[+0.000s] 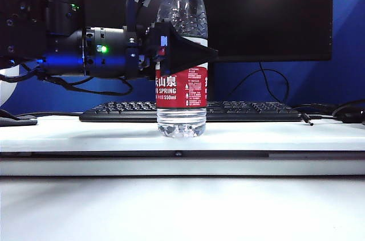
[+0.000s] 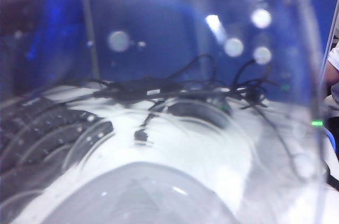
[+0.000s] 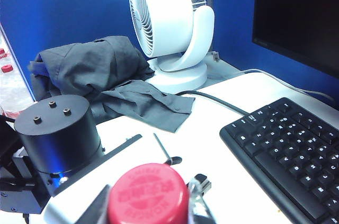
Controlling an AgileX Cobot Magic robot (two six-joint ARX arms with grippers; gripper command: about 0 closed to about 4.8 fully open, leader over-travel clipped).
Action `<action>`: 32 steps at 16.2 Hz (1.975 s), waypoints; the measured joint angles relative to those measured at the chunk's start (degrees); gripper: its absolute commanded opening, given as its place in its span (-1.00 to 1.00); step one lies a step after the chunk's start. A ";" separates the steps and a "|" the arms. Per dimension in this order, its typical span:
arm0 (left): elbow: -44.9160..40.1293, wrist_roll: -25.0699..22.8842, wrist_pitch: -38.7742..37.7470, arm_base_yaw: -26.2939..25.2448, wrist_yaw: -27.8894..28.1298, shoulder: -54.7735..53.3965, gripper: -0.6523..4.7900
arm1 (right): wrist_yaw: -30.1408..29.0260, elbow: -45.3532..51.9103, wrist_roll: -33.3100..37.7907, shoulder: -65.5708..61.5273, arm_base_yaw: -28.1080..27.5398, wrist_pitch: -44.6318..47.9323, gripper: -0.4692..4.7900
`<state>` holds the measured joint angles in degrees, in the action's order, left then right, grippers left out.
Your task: Unscrew the cap from the plastic bottle on the table.
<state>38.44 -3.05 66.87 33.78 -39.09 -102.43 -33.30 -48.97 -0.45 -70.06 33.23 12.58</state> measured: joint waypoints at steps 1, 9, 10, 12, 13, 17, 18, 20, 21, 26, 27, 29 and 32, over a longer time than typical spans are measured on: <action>0.00 0.02 0.00 0.00 -0.02 0.00 0.22 | -0.20 0.00 0.00 -0.07 0.00 0.11 -0.47; -0.15 0.00 0.24 -0.07 -0.83 0.11 0.22 | -4.92 -0.04 0.52 -1.33 -0.48 2.14 -0.50; -0.15 0.00 0.22 -0.07 -0.92 0.11 0.22 | -5.09 -0.04 0.59 -1.33 -0.48 2.14 -0.50; -0.15 0.00 0.20 -0.07 -0.92 0.11 0.22 | -5.11 -0.04 0.63 -1.33 -0.72 2.14 -0.45; -0.15 0.00 0.17 -0.04 -0.92 0.11 0.22 | -4.87 -0.02 0.74 -1.33 -0.72 2.12 -0.39; -0.11 0.17 0.00 -0.04 -0.42 0.09 0.22 | -1.66 -0.02 1.49 -0.92 -0.44 1.22 0.24; -0.09 0.07 0.02 0.02 -0.31 0.09 0.22 | -1.70 -0.04 2.45 -0.83 -0.33 0.46 0.25; -0.04 -0.37 -0.09 0.13 -0.28 0.02 0.22 | -0.83 0.50 3.63 -1.40 -0.52 -3.54 0.26; -0.07 -0.35 -0.04 0.13 -0.22 0.02 0.22 | 0.48 0.52 3.65 -0.85 -0.35 -4.66 0.26; 0.04 0.09 -0.44 0.13 2.80 0.02 0.22 | 5.31 0.96 5.01 4.81 -0.17 -9.38 0.26; 0.04 0.09 -0.44 0.09 3.17 0.02 0.22 | 6.40 0.96 5.92 6.49 0.24 -9.64 0.26; 0.04 0.09 -0.44 0.09 3.98 0.02 0.22 | 8.57 0.96 7.48 9.05 0.42 -9.55 0.26; 0.04 0.09 -0.44 0.09 4.20 0.02 0.22 | 21.09 0.96 8.76 11.89 5.88 -9.38 0.26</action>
<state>38.48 -2.96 66.43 33.87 -34.89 -102.41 -12.21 -48.01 8.32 -58.17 39.11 3.20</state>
